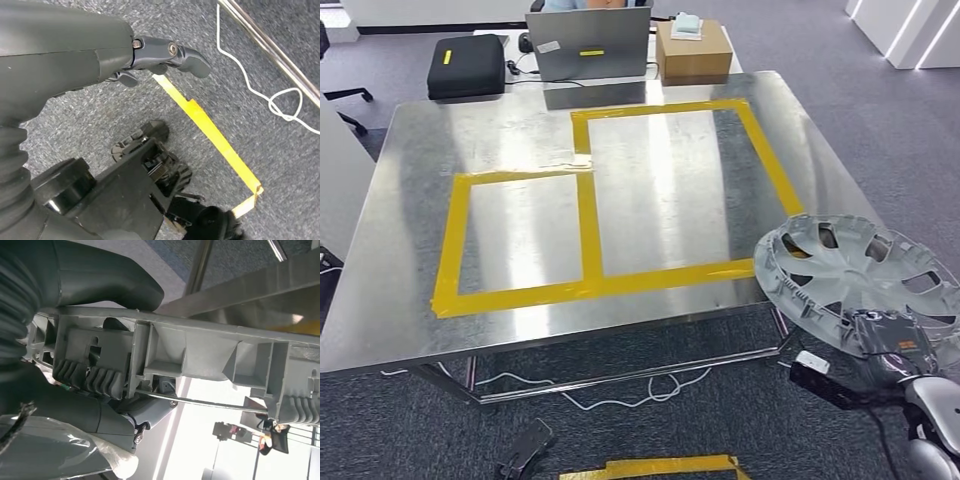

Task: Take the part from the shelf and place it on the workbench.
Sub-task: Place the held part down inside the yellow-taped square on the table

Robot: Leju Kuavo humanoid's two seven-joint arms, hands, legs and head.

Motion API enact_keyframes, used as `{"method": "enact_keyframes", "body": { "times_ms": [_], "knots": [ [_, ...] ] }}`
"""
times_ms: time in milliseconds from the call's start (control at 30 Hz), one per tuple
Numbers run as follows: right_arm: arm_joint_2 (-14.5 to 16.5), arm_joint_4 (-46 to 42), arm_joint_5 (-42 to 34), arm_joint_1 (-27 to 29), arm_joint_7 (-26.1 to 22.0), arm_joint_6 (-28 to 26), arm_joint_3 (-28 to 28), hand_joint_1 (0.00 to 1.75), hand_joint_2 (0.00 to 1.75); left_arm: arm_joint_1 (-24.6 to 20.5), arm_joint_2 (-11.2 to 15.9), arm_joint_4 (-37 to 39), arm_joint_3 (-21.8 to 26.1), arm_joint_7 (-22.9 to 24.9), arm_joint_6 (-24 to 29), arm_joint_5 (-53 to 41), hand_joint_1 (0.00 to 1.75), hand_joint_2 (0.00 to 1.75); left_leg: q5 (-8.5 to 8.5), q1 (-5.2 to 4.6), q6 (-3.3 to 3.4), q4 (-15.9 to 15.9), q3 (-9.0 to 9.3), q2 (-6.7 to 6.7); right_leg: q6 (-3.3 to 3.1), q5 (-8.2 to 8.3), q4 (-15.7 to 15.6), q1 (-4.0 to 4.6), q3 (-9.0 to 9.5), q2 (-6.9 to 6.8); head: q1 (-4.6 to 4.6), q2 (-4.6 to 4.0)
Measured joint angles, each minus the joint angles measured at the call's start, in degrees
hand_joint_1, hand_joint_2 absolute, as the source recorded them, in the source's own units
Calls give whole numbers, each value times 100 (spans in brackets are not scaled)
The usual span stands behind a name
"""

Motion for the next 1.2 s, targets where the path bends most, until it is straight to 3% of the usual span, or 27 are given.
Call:
{"method": "enact_keyframes", "body": {
  "times_ms": [67, 100, 200, 267, 367, 400, 433, 467, 500, 533, 600, 633, 767, 833, 900, 933, 967, 1033, 1100, 1133, 1200],
  "knots": [
    [0, -3, -1, 0, 0, -2, -29, 175, 175, -8, -5, 0, 0, 0, -1, 0, 0, 175, -23, -13, -29, 18, 14, -50, -38, 332, -793, 4, 377, 89, -1, 0],
    [0, -7, -2, 4, 0, -4, -47, 175, 175, -11, -8, 0, 0, 1, -2, 0, 0, 175, -27, -17, -54, 29, 6, -72, -57, 402, -1051, 10, 512, 128, -3, 0],
    [0, -16, -4, 23, -1, -18, -93, 175, 175, -3, -9, 0, 0, 13, -2, 1, 0, 175, -30, -7, -137, 41, -23, -118, -112, 400, -1188, 29, 605, 133, -5, 0],
    [-1, -23, -9, 31, -1, -29, -117, 175, 175, -7, -5, 0, 0, 20, -2, 2, 0, 175, -142, 0, -203, 188, -71, -75, -171, 403, -1220, 10, 644, 84, -19, 0],
    [-2, -33, -17, 69, 1, -38, -153, 175, 175, -14, -3, 0, 0, 25, -2, 2, 0, 175, -613, 39, -291, 1165, -532, 30, -240, 379, -1239, -3, 693, -9, -45, 0],
    [-2, -33, -19, 86, 2, -40, -163, 175, 175, -8, -3, 0, 0, 28, -1, 2, 0, 175, -723, 57, -308, 1509, -714, 42, -246, 371, -1238, -3, 702, -34, -44, 0],
    [-2, -33, -21, 99, 4, -43, -174, 175, 175, 0, -3, 0, 0, 31, 0, 2, 0, 175, -726, 71, -320, 1687, -819, 46, -243, 362, -1237, -4, 711, -55, -44, 0],
    [-2, -33, -22, 107, 7, -44, -186, 175, 175, 6, -3, 0, 0, 33, 1, 2, 0, 175, -615, 83, -325, 1639, -816, 52, -237, 352, -1236, -6, 725, -71, -44, 0],
    [-2, -33, -22, 112, 9, -45, -197, 175, 175, 8, -2, 0, 0, 35, 2, 2, 0, 175, -415, 93, -323, 1370, -700, 67, -225, 338, -1235, -9, 746, -86, -44, 0],
    [-2, -33, -22, 115, 11, -45, -210, 175, 175, 7, -1, 0, 0, 35, 3, 2, 0, 175, -188, 98, -313, 971, -514, 102, -207, 321, -1235, -11, 769, -97, -45, 0],
    [-2, -33, -22, 120, 19, -45, -237, 175, 175, -7, 1, 0, 0, 35, 3, 2, 0, 175, 42, 78, -278, 300, -200, 181, -151, 285, -1224, 10, 793, -113, -45, 0],
    [-3, -33, -22, 123, 23, -45, -249, 175, 175, -12, 1, 0, 0, 34, 3, 2, 0, 175, 54, 65, -254, 146, -134, 203, -119, 274, -1223, 21, 794, -120, -43, 0],
    [-13, -34, -24, 134, 28, -45, -273, 175, 175, -9, 7, 0, 0, 34, 3, 3, 0, 175, 40, 52, -108, 46, -93, 154, 6, 185, -1173, 0, 773, -132, -21, 0],
    [-17, -34, -29, 145, 28, -44, -278, 175, 175, -21, 3, 0, 0, 33, 3, 3, 0, 175, 51, 62, -39, 11, -64, 128, 28, -89, -682, -7, 522, -68, 12, 0],
    [-17, -33, -33, 166, 28, -44, -278, 175, 175, -19, -2, 0, 0, 33, 3, 3, 0, 175, 37, 40, 0, 12, -62, 96, 35, -399, 119, -4, 88, -25, 29, 0],
    [-17, -33, -33, 178, 28, -44, -277, 175, 175, -11, -3, 0, 0, 33, 3, 3, 0, 175, 29, 26, 9, 13, -57, 77, 34, -437, 374, -4, -74, -18, 27, 0],
    [-17, -33, -33, 186, 28, -45, -278, 175, 175, -6, -3, 0, 0, 33, 3, 3, 0, 175, 20, 16, 13, 15, -47, 57, 30, -361, 419, -4, -137, -16, 26, 0],
    [-17, -33, -34, 189, 28, -45, -287, 175, 175, -5, -7, 0, 0, 33, 4, 3, 0, 175, -7, 7, -1, 21, -7, 16, 7, 77, -177, -4, 87, 2, 27, 0],
    [-18, -35, -39, 190, 28, -48, -304, 175, 175, -13, -10, 0, 0, 33, 7, 2, 0, 175, -40, -8, -39, 38, 12, -22, -26, 371, -898, 3, 434, 66, 25, 1],
    [-19, -39, -44, 194, 28, -50, -315, 175, 175, -16, -11, 0, 0, 33, 8, 2, 0, 175, -46, -12, -64, 47, 6, -36, -45, 410, -1086, 11, 532, 90, 23, 1],
    [-20, -50, -61, 204, 22, -52, -337, 175, 175, -15, -10, -1, 0, 33, 11, 2, 0, 175, -44, -9, -118, 53, -13, -61, -92, 387, -1159, 29, 580, 92, 22, 1]
  ]
}}
